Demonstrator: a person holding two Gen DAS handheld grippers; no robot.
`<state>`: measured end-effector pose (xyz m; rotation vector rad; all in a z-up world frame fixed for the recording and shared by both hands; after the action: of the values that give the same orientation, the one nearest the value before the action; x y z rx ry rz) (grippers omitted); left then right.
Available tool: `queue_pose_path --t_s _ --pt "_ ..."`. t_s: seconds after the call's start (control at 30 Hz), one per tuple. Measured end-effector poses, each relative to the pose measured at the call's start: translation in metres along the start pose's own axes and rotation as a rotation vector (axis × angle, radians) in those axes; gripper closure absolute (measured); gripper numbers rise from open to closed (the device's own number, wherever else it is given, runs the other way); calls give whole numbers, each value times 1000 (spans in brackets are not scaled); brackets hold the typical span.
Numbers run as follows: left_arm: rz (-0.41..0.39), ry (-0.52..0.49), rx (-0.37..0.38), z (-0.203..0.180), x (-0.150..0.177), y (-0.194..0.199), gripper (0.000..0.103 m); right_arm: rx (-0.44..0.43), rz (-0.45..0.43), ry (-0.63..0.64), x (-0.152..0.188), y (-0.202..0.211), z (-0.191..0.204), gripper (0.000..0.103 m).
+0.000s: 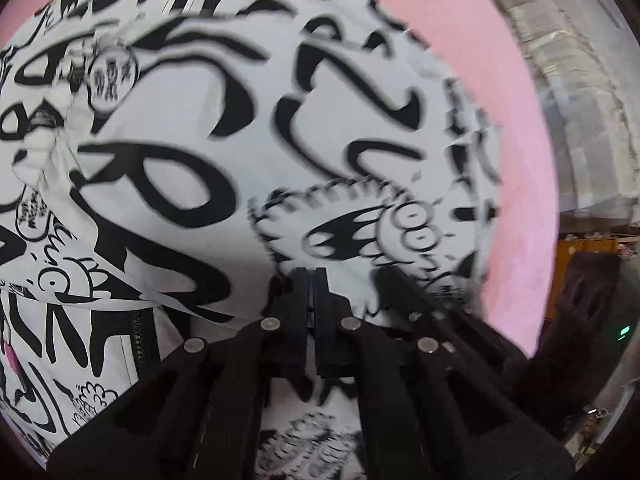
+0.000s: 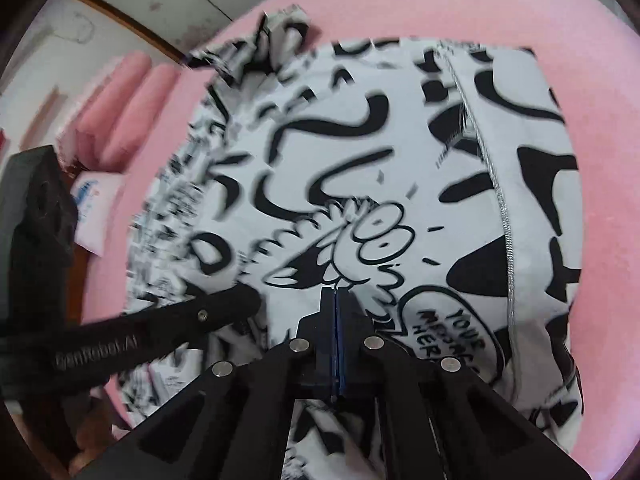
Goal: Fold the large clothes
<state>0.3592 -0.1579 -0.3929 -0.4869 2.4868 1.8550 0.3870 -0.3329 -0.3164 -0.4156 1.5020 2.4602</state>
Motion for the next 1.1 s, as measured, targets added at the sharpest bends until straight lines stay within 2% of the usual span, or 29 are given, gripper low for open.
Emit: queue_pose_path --t_s 0.13,0.2,0.27,0.33,0.37,0.4,0.43,0.53,0.6,0.67,0.7,0.77,0.8,0.83,0.87,0.93,1.03,1.1 --pt "-16 -52 -126 20 2 -1 103 42 25 5 -1 -5 -12 102" --pt "-70 -124 -243 36 -3 15 103 86 10 1 -2 4 -26 102" --pt "-92 -151 -311 55 -6 24 103 154 -14 13 -4 20 -45 102" --pt "-91 -138 -377 79 -7 28 103 202 -31 13 -2 34 -64 102" --pt "-80 -129 -425 95 -7 28 103 194 -37 3 -3 39 -72 102" --pt "-46 -118 -525 119 -6 27 103 188 -39 -1 -2 41 -76 102" --pt "-25 -103 -572 135 -4 26 103 195 -37 11 -1 41 -81 102" --pt "-36 0 -502 150 -5 25 103 213 -19 13 -1 35 -83 102" --pt "-55 10 -496 148 -6 35 103 227 -21 19 -5 37 -76 103" --pt "-90 6 -491 140 -7 48 103 193 -55 45 -13 45 -58 103" --pt "-110 21 -455 133 -7 56 103 167 -72 53 -16 49 -51 103" --pt "-144 47 -350 114 -8 68 103 123 -97 70 -22 53 -35 103" --pt "-163 55 -263 97 -9 72 103 109 -101 70 -25 53 -30 103" --pt "-172 55 -213 87 -11 76 103 87 -100 64 -28 51 -26 103" --pt "-186 50 -129 68 -14 75 103 73 -99 56 -31 48 -21 103" --pt "-185 21 -26 39 -28 66 103 45 -86 39 -35 38 -17 103" --pt "-177 -10 24 12 -53 37 103 10 -74 21 -42 19 -10 103" --pt "-165 -5 -11 5 -70 9 103 9 -58 37 -45 5 -5 103"
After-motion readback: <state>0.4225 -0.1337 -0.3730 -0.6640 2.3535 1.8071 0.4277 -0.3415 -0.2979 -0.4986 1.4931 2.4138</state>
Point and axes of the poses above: each gripper's, at about its wrist camera, not at the fingertips, and y roughly against the way its jaws point, z to its left, x to its underside, the point moved 9 cm from there along -y, roughly the way its jaws point, and after that the axes turned 7 degrees about -z, right-handed, at the moved point
